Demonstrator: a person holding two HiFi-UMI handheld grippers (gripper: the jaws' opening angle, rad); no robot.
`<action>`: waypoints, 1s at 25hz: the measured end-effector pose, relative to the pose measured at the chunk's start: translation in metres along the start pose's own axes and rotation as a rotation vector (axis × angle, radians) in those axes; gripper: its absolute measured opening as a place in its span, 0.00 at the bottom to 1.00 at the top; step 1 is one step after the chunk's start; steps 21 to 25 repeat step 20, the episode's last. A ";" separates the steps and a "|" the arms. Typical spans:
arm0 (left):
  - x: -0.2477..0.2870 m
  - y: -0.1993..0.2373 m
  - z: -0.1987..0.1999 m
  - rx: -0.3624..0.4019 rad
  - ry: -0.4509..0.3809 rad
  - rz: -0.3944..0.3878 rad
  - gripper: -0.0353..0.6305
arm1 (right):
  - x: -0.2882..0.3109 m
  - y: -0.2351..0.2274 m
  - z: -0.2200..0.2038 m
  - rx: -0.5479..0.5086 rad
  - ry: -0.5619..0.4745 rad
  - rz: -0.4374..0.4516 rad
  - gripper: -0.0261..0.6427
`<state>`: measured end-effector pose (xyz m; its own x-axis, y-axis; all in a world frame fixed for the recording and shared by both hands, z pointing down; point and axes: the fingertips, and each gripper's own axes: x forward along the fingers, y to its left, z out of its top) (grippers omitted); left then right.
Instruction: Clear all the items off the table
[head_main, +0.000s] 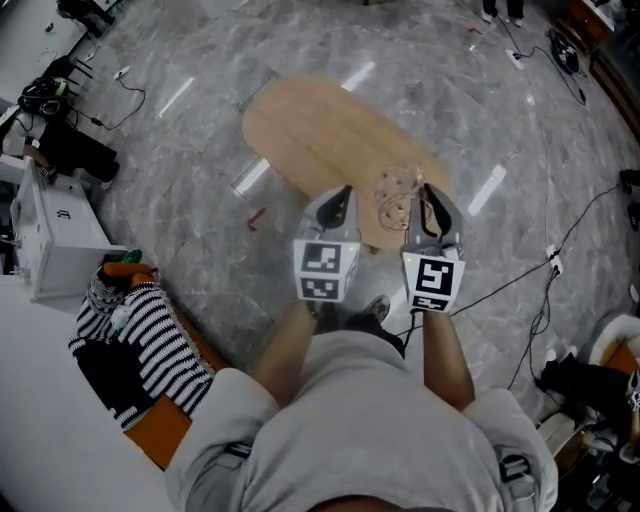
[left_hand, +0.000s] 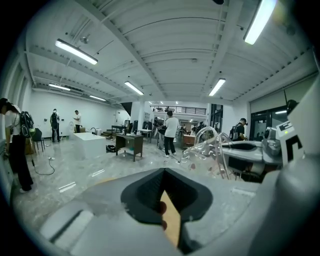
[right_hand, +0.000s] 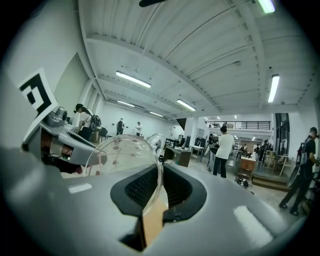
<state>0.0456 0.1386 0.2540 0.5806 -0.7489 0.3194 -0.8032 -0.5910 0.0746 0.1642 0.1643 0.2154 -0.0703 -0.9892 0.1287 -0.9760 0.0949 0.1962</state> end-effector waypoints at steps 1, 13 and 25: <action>0.000 -0.008 0.001 0.006 -0.003 -0.007 0.08 | -0.005 -0.006 -0.001 0.007 -0.005 -0.006 0.10; 0.010 -0.081 0.002 0.052 -0.015 -0.065 0.08 | -0.046 -0.060 -0.017 0.040 -0.023 -0.066 0.10; 0.008 -0.095 0.001 0.067 -0.012 -0.068 0.08 | -0.057 -0.067 -0.018 0.051 -0.031 -0.067 0.10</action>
